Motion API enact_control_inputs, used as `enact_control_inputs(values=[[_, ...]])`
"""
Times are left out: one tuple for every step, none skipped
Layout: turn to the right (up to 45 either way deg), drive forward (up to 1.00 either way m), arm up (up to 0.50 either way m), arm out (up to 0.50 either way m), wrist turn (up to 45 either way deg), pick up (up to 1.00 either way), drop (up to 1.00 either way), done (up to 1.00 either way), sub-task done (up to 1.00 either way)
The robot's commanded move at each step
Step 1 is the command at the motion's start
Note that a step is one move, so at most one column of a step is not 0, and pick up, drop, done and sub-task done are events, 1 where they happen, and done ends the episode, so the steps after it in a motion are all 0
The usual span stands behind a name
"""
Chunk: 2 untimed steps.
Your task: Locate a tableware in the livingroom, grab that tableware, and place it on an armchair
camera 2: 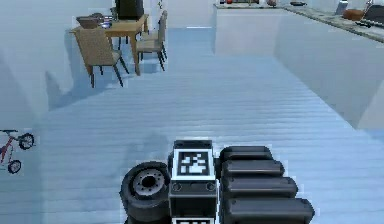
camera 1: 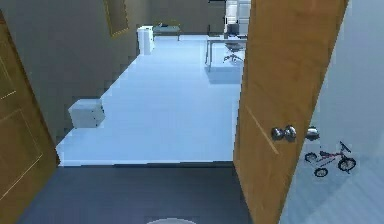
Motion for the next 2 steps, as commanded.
enact_control_inputs(values=[[-3.0, 0.00, 0.00, 0.00, 0.0, 0.00, 0.00, 0.00, 0.00], [9.0, 0.00, 0.00, 0.00, 0.0, 0.00, 0.00, 0.00, 0.00]])
